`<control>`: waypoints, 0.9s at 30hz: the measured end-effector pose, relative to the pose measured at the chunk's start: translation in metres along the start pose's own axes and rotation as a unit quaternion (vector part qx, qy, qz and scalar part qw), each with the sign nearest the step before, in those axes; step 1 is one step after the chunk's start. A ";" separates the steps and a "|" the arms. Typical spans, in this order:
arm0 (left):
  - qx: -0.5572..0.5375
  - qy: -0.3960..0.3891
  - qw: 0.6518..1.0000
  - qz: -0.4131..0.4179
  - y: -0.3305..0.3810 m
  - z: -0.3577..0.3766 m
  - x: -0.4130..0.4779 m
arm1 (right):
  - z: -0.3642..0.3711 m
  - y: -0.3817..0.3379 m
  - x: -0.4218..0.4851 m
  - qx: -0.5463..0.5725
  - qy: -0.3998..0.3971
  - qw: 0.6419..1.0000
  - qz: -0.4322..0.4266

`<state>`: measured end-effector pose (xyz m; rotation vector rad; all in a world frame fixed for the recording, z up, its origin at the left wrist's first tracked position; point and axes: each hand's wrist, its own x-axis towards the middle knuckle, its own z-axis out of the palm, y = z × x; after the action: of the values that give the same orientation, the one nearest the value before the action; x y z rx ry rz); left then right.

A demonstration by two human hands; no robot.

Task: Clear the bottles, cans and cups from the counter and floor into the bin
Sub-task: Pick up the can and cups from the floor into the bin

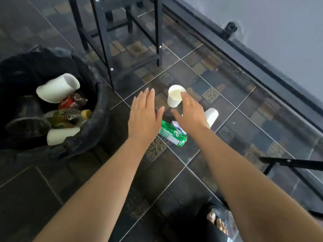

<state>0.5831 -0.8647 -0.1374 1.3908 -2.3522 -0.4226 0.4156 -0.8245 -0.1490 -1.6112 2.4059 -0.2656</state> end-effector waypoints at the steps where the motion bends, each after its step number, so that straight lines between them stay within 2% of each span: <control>1: 0.008 -0.031 0.999 -0.024 0.004 0.018 -0.004 | 0.006 0.016 -0.003 -0.014 -0.012 1.000 0.008; 5: 0.027 -0.155 0.969 -0.193 0.012 0.076 -0.024 | 0.038 0.059 -0.010 -0.116 -0.068 0.991 -0.017; 8: -0.013 -0.183 0.946 -0.265 0.022 0.101 -0.031 | 0.063 0.073 -0.012 -0.188 -0.107 0.976 -0.034; 13: -0.104 -0.203 0.904 -0.363 0.041 0.131 -0.010 | 0.084 0.088 -0.001 -0.234 -0.128 0.963 -0.040; 19: -0.126 -0.236 0.874 -0.407 0.043 0.147 0.002 | 0.098 0.091 -0.009 -0.216 -0.147 0.964 -0.053; 27: -0.125 -0.193 0.892 -0.388 0.028 0.136 -0.007 | 0.106 0.093 -0.004 -0.144 -0.125 0.982 -0.005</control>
<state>0.5017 -0.8369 -0.2467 2.2268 -1.7837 -1.2708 0.3657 -0.7878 -0.2760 -1.6567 2.3222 0.2828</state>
